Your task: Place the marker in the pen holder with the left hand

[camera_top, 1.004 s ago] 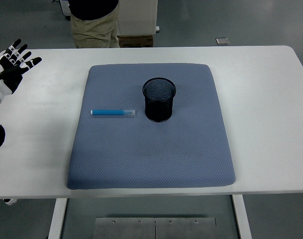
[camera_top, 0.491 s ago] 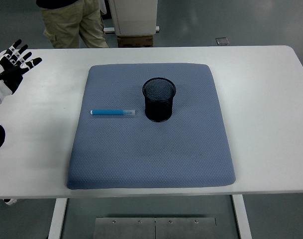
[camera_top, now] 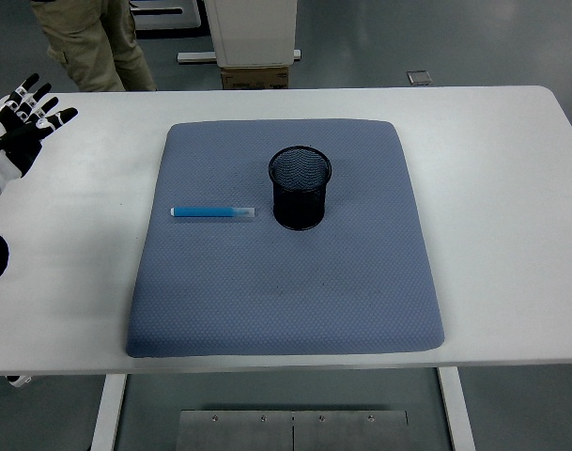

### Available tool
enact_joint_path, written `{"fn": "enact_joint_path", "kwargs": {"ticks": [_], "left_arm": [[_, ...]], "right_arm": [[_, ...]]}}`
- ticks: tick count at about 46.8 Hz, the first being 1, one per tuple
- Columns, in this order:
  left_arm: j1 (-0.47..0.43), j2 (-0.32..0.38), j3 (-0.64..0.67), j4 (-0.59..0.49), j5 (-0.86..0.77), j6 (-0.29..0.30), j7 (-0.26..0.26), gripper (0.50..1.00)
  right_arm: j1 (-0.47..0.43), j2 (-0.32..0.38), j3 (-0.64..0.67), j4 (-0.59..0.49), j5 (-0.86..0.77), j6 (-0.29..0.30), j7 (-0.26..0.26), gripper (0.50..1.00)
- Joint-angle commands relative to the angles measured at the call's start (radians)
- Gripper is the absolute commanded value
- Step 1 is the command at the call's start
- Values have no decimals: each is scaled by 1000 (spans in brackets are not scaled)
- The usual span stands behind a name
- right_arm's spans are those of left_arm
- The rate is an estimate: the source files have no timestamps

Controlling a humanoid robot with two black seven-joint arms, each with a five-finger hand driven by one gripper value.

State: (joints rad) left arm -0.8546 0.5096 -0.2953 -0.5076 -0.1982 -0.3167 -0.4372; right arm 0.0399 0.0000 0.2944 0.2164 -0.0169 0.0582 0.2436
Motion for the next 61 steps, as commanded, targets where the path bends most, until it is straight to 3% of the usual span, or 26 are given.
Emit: {"fn": "enact_joint_path", "kwargs": {"ticks": [1, 8, 25, 34, 48, 61], "left_arm": [[0, 3, 1, -2, 5, -2, 0, 1000], [-1, 7, 1, 0, 6, -31, 0, 1000], [-20, 9, 8, -3, 117, -13, 3, 1000], [-37, 17, 24, -65, 148, -13, 3, 1000], [-72, 38, 137, -83, 148, -7, 6, 1000], [-193, 84, 367, -238, 149, -8, 6, 1000]], "right_arm": [[0, 0, 0, 0, 0, 0, 0, 1000], [0, 0, 0, 0, 0, 0, 0, 1000], [0, 0, 0, 0, 0, 0, -1, 1000], [0, 0, 0, 0, 0, 0, 0, 1000], [0, 0, 0, 0, 0, 0, 0, 1000], [0, 0, 0, 0, 0, 0, 0, 1000]]}}
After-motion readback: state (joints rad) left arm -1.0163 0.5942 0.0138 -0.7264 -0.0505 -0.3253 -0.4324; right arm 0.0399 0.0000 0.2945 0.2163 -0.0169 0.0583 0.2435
